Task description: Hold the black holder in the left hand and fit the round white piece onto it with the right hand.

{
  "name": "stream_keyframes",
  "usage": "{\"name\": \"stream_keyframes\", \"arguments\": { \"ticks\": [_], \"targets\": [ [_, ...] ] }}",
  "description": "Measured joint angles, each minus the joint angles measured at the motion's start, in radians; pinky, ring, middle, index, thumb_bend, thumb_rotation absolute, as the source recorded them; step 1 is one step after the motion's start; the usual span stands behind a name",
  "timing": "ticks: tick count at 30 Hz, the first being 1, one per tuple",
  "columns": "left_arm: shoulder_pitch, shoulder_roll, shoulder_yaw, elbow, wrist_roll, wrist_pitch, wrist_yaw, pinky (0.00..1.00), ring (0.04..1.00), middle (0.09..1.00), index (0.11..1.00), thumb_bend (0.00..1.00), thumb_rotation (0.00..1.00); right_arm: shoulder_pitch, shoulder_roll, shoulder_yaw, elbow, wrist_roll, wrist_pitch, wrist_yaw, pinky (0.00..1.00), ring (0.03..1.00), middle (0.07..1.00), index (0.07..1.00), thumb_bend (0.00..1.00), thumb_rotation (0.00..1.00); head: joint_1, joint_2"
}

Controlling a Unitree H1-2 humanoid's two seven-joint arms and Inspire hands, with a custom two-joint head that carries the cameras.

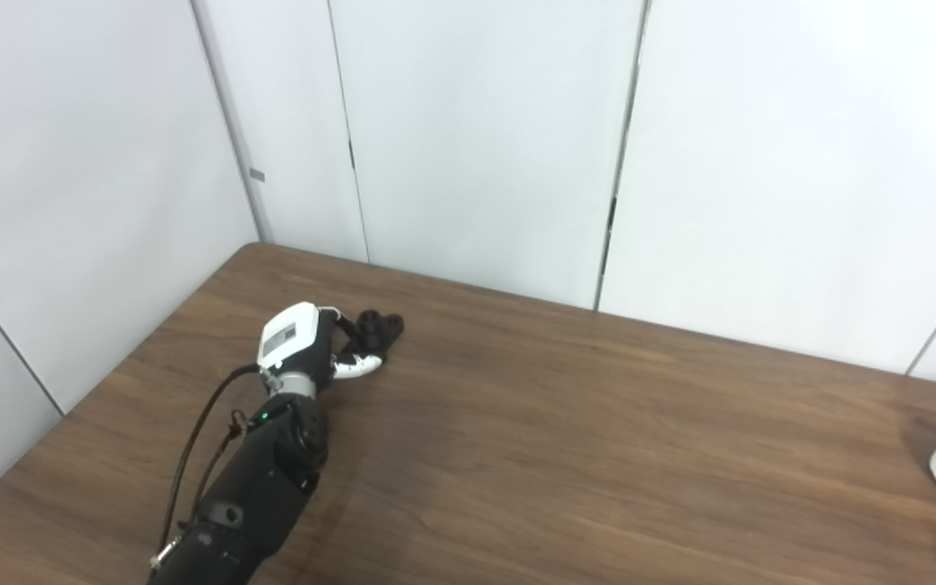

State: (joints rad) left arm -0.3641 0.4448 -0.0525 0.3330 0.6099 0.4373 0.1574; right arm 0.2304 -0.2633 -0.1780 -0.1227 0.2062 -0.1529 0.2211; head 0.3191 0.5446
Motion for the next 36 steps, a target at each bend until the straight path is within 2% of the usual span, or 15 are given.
{"name": "stream_keyframes", "arguments": {
  "ticks": [1,2,4,11,24,30,36],
  "targets": [
    [0.0,0.0,0.0,0.0,-0.001,-0.002,0.002,0.97,0.94,0.848,0.546,0.66,0.12,0.0,0.0,0.0,0.0,0.0,0.0,0.0,1.0,1.0,1.0,1.0,0.58,1.0,0.0,0.0],
    [0.0,-0.001,0.001,0.001,-0.001,-0.003,0.005,0.97,0.938,0.845,0.519,0.6,0.1,0.0,0.0,0.0,0.0,0.0,0.0,0.0,1.0,1.0,1.0,1.0,0.58,1.0,0.0,0.0],
    [0.0,-0.003,0.003,0.004,-0.002,-0.007,0.021,0.97,0.925,0.832,0.495,0.54,0.07,0.0,0.0,0.0,0.0,0.0,0.0,0.0,1.0,1.0,1.0,1.0,0.58,1.0,0.0,0.0],
    [0.006,-0.012,0.007,0.016,-0.002,-0.035,0.081,0.96,0.875,0.763,0.484,0.52,0.05,0.0,0.0,0.0,-0.001,0.001,0.001,0.0,1.0,1.0,1.0,1.0,0.6,1.0,0.0,0.0],
    [0.016,-0.011,0.003,0.0,-0.021,-0.057,0.068,0.94,0.887,0.778,0.486,0.52,0.05,0.0,0.0,0.001,0.0,0.001,0.0,0.001,1.0,1.0,1.0,1.0,0.58,1.0,-0.021,0.009],
    [0.085,-0.025,-0.021,-0.137,-0.038,-0.059,0.008,0.92,0.893,0.78,0.487,0.52,0.05,-0.001,0.0,0.003,0.0,-0.002,-0.003,0.001,1.0,1.0,1.0,1.0,0.58,1.0,-0.04,0.017],
    [0.159,-0.037,-0.066,-0.298,-0.037,-0.047,-0.089,0.88,0.888,0.79,0.488,0.52,0.05,0.0,0.002,0.008,-0.005,-0.02,-0.002,-0.002,1.0,1.0,0.993,1.0,0.62,1.0,-0.087,0.041]
  ]
}}
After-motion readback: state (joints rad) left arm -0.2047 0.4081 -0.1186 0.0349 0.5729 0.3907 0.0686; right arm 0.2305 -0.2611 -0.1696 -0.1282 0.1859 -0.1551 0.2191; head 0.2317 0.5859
